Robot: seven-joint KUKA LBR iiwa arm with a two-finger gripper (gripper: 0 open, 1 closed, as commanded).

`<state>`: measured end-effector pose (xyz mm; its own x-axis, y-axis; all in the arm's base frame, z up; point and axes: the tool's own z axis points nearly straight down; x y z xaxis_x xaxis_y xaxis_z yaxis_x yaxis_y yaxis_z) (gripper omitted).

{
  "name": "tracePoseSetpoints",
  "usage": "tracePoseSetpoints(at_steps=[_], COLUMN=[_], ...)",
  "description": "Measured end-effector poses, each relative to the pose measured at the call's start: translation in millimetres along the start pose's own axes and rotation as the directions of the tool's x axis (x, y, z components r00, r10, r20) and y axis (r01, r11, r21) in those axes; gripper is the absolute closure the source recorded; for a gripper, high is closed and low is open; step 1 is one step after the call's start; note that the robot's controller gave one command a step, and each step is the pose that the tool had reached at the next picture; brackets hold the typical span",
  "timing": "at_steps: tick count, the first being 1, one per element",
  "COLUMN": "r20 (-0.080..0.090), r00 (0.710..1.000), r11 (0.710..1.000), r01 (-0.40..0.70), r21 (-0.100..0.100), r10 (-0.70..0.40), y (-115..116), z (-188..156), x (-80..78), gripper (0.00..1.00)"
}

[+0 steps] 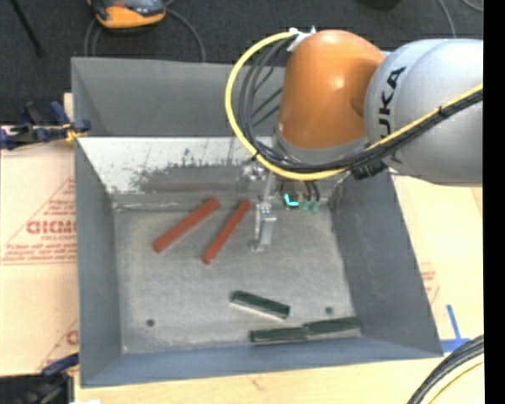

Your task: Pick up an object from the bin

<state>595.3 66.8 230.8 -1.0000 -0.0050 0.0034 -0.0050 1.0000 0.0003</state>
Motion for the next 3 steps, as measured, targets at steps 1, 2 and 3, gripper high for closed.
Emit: tracePoseSetpoints(at_steps=[1, 2, 3], r20=[0.008, 0.013, 0.013], r00=[1.0, 0.996, 0.969], r11=[1.0, 0.997, 0.969], r01=[-0.001, 0.083, 0.248], r21=[-0.001, 0.001, 0.003], r10=[0.001, -0.083, -0.248], y=[0, 1, -7], z=[-5, 31, 90], x=[-1.3, -13.2, -23.2], gripper=[0.0, 0.0, 0.0])
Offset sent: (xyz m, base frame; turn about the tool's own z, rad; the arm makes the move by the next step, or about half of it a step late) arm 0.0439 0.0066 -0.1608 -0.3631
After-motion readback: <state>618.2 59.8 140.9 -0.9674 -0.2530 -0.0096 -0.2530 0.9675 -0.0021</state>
